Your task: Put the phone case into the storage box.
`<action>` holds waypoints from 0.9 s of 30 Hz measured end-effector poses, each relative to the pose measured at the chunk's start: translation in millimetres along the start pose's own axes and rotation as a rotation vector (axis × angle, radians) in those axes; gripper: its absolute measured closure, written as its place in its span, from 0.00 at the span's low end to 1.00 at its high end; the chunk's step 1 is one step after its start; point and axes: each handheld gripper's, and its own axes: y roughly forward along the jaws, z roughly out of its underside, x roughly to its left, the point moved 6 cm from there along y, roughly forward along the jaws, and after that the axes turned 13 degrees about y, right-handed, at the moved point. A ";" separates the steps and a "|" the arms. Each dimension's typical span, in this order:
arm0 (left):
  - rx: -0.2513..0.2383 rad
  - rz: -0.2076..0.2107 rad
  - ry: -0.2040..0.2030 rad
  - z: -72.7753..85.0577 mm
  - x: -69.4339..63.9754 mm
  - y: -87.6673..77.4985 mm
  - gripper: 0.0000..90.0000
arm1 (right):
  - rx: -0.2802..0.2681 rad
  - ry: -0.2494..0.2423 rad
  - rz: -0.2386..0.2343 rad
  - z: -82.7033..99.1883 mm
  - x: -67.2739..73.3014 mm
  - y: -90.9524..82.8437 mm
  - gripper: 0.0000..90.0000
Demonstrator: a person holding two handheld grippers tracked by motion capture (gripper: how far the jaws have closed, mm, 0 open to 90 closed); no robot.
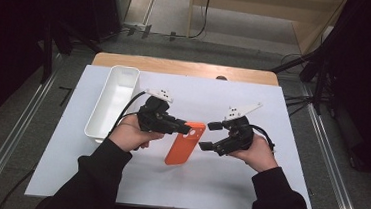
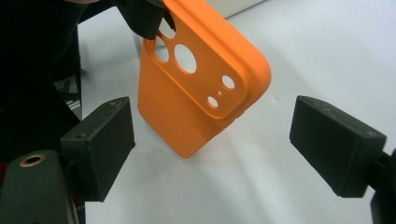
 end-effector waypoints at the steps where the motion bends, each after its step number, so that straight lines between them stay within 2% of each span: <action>1: 0.003 0.005 0.002 0.2 -0.3 0.0 0.86 | 0.007 -0.009 -0.003 -0.1 0.2 -0.1 0.14; 4: 0.012 0.014 0.009 0.2 -0.8 0.3 0.86 | 0.022 -0.036 -0.005 -2.3 -0.1 -0.4 0.14; 9: 0.017 0.025 0.022 0.4 -1.2 0.5 0.86 | 0.037 -0.050 -0.022 -5.0 -1.9 -0.8 0.16; 12: 0.025 0.025 0.039 1.3 -0.1 0.6 0.85 | 0.032 -0.072 -0.032 -7.1 -3.0 -0.9 0.16; 15: 0.032 0.035 0.041 1.6 -0.7 1.3 0.85 | 0.031 -0.096 -0.035 -8.6 -3.0 0.1 0.23; 21: 0.041 0.052 0.045 2.0 -1.5 2.8 0.85 | 0.031 -0.106 -0.053 -13.4 -2.8 0.6 0.25; 27: 0.055 0.064 0.050 3.4 -2.9 4.2 0.85 | 0.053 -0.094 -0.086 -14.3 -1.8 1.2 0.31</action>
